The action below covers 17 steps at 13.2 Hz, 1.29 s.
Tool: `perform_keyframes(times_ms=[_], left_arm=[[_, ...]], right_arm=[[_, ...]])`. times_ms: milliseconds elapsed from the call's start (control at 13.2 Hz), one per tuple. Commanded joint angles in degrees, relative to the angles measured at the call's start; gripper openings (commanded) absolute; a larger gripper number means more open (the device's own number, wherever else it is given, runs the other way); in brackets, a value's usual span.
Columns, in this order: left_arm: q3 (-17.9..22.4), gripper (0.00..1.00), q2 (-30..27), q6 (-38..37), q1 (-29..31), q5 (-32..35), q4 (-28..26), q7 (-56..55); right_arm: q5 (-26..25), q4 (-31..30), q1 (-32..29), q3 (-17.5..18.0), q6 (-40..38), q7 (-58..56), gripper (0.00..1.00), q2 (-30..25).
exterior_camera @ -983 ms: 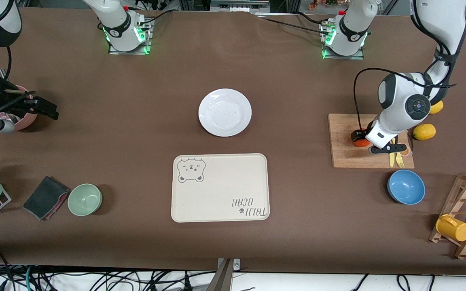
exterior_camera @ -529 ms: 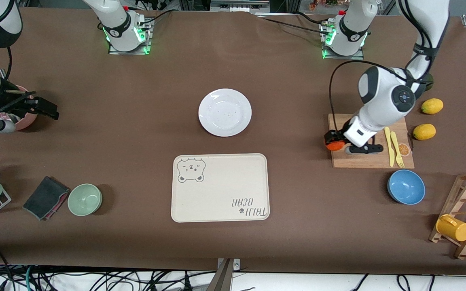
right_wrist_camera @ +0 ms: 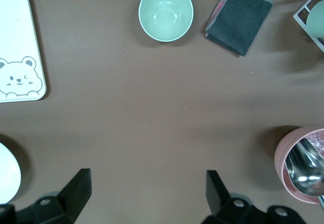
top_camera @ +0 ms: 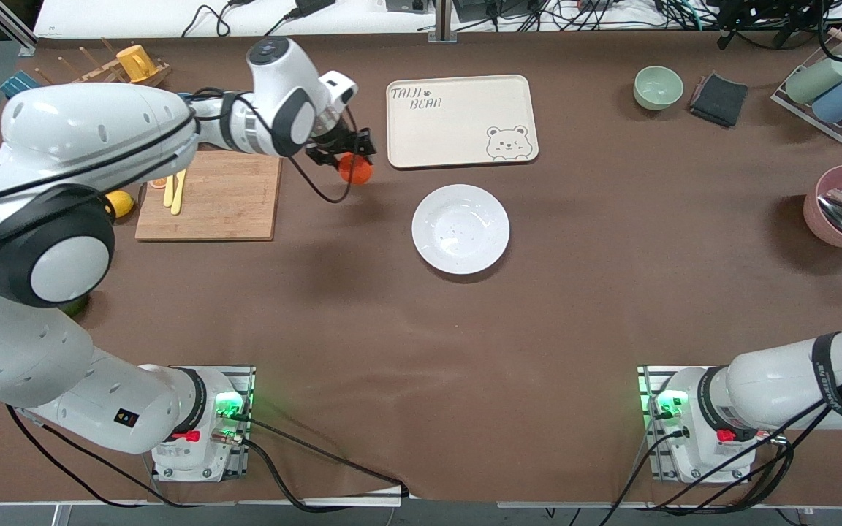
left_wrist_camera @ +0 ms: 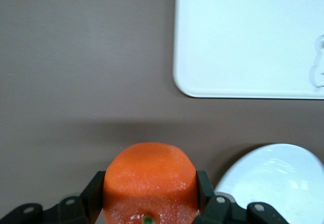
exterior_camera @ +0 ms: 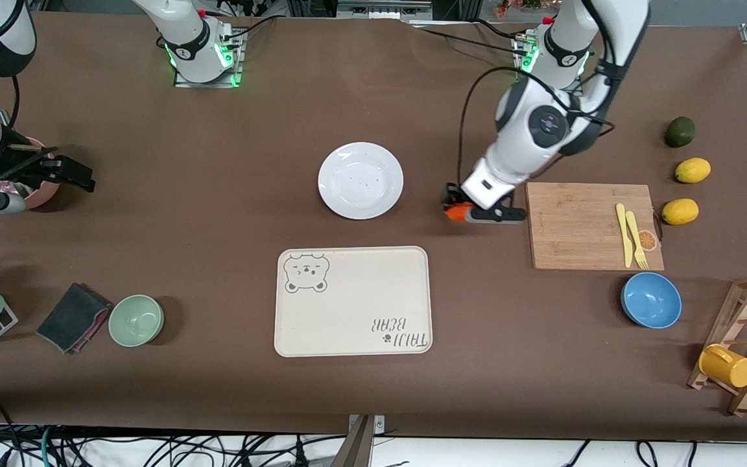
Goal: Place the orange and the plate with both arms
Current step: 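Carry the orange with the left gripper over the white plate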
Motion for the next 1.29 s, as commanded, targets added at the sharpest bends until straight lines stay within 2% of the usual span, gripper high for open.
perform_keyframes(times_ms=[0,151,454,529,756,907,983,1058,1134,1210], left_arm=[[-2.0,0.0,3.8,-0.3,-4.1,-0.8,6.3,-7.8],[-2.0,0.0,6.4,-0.3,-9.4,1.1,9.1,-12.8],[-2.1,0.0,13.6,-0.4,-16.8,20.3,16.3,-33.9],[-2.1,0.0,15.3,-0.4,-18.2,22.0,17.5,-37.2],[-2.0,0.0,18.8,-0.4,-19.4,21.5,18.0,-38.5],[-1.7,0.15,21.6,-0.4,-20.8,21.5,19.9,-38.5],[-1.6,0.27,22.4,-0.4,-20.8,21.4,20.2,-38.6],[-1.1,0.55,22.5,-0.4,-20.8,21.4,20.3,-38.6],[-0.2,0.97,22.1,-0.4,-20.8,21.3,20.4,-38.6],[0.1,1.0,21.6,-0.4,-20.6,21.3,20.4,-38.5]], right_arm=[[0.7,-0.4,-0.4,0.3,-0.3,-0.9,1.0,-0.4],[0.7,-0.4,-0.4,0.3,-0.3,-0.9,1.0,-0.4],[0.7,-0.4,-0.4,0.2,-0.3,-0.9,1.0,-0.4],[0.7,-0.4,-0.4,0.3,-0.3,-0.9,1.0,-0.4],[0.7,-0.4,-0.4,0.3,-0.3,-0.9,1.0,-0.4],[0.7,-0.4,-0.4,0.3,-0.3,-0.9,1.0,-0.4],[0.7,-0.4,-0.4,0.2,-0.3,-1.0,1.0,-0.2],[0.7,-0.4,-0.4,0.3,-0.3,-1.1,1.0,0.2],[0.8,-0.4,-0.4,0.3,-0.3,-1.8,1.0,0.3],[0.8,-0.4,-0.3,0.5,-0.3,-2.0,1.0,0.7]])
